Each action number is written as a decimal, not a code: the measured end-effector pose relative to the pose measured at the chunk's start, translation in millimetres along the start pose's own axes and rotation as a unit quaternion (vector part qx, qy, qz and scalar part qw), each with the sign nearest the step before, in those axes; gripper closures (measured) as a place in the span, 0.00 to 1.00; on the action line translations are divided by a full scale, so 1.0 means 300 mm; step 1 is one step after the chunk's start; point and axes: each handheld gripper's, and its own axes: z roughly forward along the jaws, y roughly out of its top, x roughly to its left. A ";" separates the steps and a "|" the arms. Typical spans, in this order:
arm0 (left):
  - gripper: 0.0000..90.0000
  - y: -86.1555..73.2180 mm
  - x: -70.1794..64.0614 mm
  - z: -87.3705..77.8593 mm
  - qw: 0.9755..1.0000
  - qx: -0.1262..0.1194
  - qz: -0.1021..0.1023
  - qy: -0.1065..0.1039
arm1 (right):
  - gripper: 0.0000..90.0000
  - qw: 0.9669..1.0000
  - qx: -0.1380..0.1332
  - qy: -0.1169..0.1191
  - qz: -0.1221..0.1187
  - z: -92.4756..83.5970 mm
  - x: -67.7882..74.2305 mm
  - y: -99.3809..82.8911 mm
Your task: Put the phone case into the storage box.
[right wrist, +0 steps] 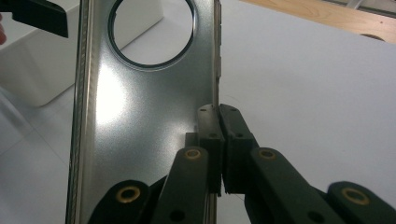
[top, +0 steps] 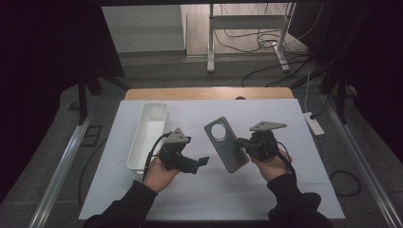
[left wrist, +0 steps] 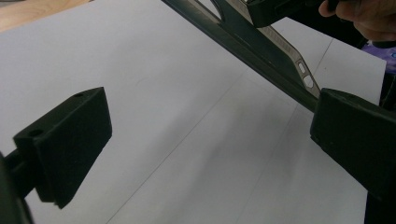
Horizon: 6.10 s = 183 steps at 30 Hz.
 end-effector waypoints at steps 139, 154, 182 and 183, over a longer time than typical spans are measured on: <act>0.29 0.054 0.035 -0.020 0.999 0.009 0.029 -0.022 | 0.90 0.992 -0.027 0.103 -0.069 -0.039 0.096 0.005; 0.00 0.043 0.068 -0.037 1.000 -0.005 0.000 0.027 | 0.90 0.997 -0.045 0.044 -0.045 -0.048 0.112 -0.003; 0.68 0.039 0.017 -0.009 1.000 0.010 0.019 -0.002 | 0.90 0.998 -0.048 0.041 -0.027 -0.030 0.150 -0.011; 0.71 0.039 0.018 -0.008 1.000 0.010 0.017 -0.007 | 0.90 0.998 -0.047 0.042 -0.027 -0.030 0.151 -0.011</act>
